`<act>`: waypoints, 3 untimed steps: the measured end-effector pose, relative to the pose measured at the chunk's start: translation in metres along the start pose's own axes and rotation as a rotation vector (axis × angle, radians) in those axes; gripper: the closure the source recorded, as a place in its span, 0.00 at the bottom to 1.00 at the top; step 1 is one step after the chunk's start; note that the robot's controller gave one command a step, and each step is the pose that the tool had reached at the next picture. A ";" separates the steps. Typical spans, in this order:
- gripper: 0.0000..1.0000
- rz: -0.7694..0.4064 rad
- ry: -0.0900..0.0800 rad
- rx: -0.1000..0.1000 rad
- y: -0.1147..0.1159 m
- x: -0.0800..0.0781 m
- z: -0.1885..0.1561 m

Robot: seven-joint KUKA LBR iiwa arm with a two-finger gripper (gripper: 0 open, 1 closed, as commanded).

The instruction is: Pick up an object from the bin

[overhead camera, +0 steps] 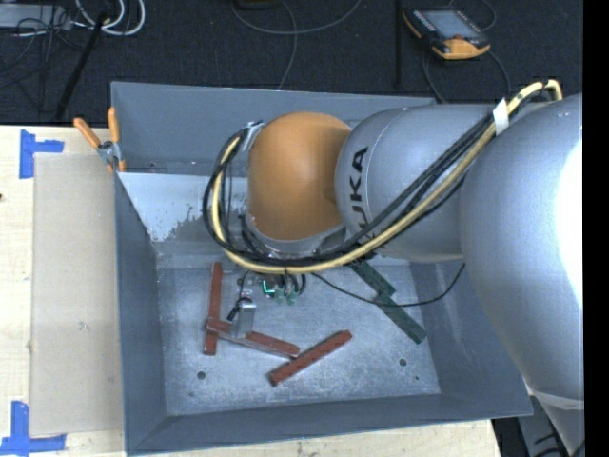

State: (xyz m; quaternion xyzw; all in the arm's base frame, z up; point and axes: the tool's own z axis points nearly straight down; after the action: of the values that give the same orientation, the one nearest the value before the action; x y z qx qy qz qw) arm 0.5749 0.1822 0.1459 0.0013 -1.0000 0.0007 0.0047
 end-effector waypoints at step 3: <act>1.00 0.124 -0.006 -0.001 -0.037 0.068 0.077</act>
Offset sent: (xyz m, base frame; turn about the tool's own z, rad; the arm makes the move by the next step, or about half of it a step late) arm -0.0490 0.0028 -0.0759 0.0904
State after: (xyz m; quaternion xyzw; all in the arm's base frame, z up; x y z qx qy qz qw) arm 0.5064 0.1451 0.0692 -0.0606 -0.9982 0.0002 0.0017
